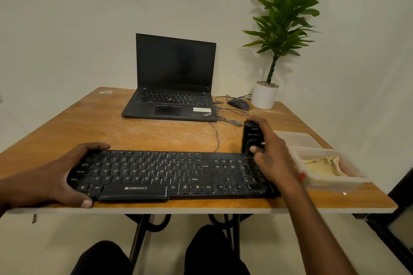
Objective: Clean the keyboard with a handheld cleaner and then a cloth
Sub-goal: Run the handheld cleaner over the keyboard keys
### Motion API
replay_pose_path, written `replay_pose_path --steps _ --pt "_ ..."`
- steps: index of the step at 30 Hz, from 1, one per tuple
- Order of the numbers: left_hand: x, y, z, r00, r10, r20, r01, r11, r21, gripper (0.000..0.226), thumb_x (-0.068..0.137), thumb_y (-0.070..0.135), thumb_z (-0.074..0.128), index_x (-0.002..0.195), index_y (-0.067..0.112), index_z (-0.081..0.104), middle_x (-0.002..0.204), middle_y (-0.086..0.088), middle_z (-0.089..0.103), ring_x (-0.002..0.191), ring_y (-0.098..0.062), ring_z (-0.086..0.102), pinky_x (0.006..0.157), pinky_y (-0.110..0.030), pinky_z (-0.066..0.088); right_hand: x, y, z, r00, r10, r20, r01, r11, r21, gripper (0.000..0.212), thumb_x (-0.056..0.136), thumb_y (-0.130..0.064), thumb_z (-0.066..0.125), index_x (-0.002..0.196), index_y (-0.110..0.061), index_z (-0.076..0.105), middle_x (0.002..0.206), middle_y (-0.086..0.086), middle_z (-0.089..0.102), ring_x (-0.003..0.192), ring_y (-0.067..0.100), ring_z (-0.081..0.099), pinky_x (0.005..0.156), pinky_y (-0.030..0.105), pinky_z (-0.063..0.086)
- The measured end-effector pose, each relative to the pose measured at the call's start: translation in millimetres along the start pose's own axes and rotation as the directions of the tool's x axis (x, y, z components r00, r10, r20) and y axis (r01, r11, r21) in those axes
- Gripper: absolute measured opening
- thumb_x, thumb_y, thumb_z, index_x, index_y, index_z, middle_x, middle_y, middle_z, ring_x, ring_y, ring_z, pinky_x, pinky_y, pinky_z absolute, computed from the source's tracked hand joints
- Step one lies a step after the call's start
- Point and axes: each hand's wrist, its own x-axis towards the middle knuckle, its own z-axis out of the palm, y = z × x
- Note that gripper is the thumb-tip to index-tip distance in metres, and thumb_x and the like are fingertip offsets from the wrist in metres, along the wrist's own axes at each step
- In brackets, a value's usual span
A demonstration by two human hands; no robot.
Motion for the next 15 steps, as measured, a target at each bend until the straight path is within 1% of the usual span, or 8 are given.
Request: replay_pose_path --steps 2,5,7,9,11,13,15 --pt "1.0 -0.1 0.4 1.000 0.016 0.006 -0.016 1.000 0.005 0.130 0.040 0.043 0.110 0.150 0.054 0.040 0.147 0.007 0.057 0.125 -0.029 0.063 0.100 -0.055 0.052 -1.3 -10.0 11.4 0.998 -0.039 0.050 0.040 0.999 -0.019 0.090 0.082 0.010 0.059 0.134 -0.059 0.034 0.109 -0.005 0.059 0.094 0.015 0.061 0.075 0.035 0.055" --pt "0.2 3.1 2.9 1.000 0.027 0.012 -0.028 1.000 0.011 0.129 0.041 0.047 0.109 0.149 0.055 0.039 0.145 0.012 0.058 0.124 -0.023 0.065 0.099 -0.051 0.054 -1.1 -16.6 17.3 0.991 -0.085 0.099 0.082 0.996 0.036 0.089 0.084 0.010 0.060 0.133 -0.061 0.034 0.108 -0.011 0.057 0.092 0.007 0.059 0.075 0.029 0.054" --pt "-1.0 6.0 3.8 1.000 0.027 0.012 -0.027 0.999 0.025 0.128 0.040 0.053 0.107 0.147 0.058 0.039 0.143 0.017 0.057 0.123 -0.018 0.065 0.098 -0.048 0.055 0.6 -10.2 8.5 0.996 -0.059 0.071 0.054 0.996 0.070 0.088 0.085 0.011 0.059 0.131 -0.061 0.037 0.103 -0.013 0.058 0.088 0.005 0.059 0.072 0.029 0.055" --pt "-2.3 8.9 4.7 1.000 0.015 0.019 -0.016 1.000 0.024 0.127 0.039 0.055 0.107 0.147 0.059 0.038 0.144 0.018 0.056 0.124 -0.017 0.064 0.098 -0.047 0.055 1.0 2.1 -3.2 1.000 0.010 -0.011 -0.009 0.997 0.076 0.086 0.085 0.011 0.058 0.130 -0.060 0.038 0.102 -0.008 0.061 0.088 0.005 0.060 0.069 0.030 0.053" --pt "-2.9 8.7 4.0 1.000 0.003 0.020 -0.003 1.000 0.009 0.128 0.040 0.052 0.107 0.148 0.058 0.038 0.145 0.015 0.056 0.124 -0.020 0.065 0.099 -0.049 0.055 0.6 12.7 -10.5 0.994 0.065 -0.087 -0.060 0.996 0.066 0.083 0.085 0.010 0.057 0.131 -0.057 0.038 0.104 -0.004 0.063 0.090 0.013 0.063 0.074 0.035 0.053" --pt "-3.2 7.0 2.3 1.000 0.002 0.024 -0.001 1.000 -0.016 0.131 0.039 0.047 0.109 0.149 0.055 0.039 0.146 0.011 0.057 0.125 -0.025 0.064 0.100 -0.053 0.054 -0.8 14.2 -10.0 0.992 0.072 -0.102 -0.066 0.996 0.061 0.082 0.085 0.009 0.058 0.132 -0.055 0.038 0.104 -0.004 0.065 0.092 0.017 0.063 0.077 0.037 0.053" --pt "-2.1 3.1 1.8 0.999 0.016 0.039 -0.014 0.999 -0.042 0.131 0.038 0.045 0.110 0.149 0.054 0.040 0.148 0.006 0.056 0.128 -0.029 0.063 0.102 -0.056 0.053 -3.1 8.0 -3.5 0.997 0.040 -0.066 -0.036 0.997 0.062 0.083 0.084 0.008 0.058 0.133 -0.056 0.037 0.102 -0.005 0.064 0.090 0.015 0.063 0.074 0.036 0.053"
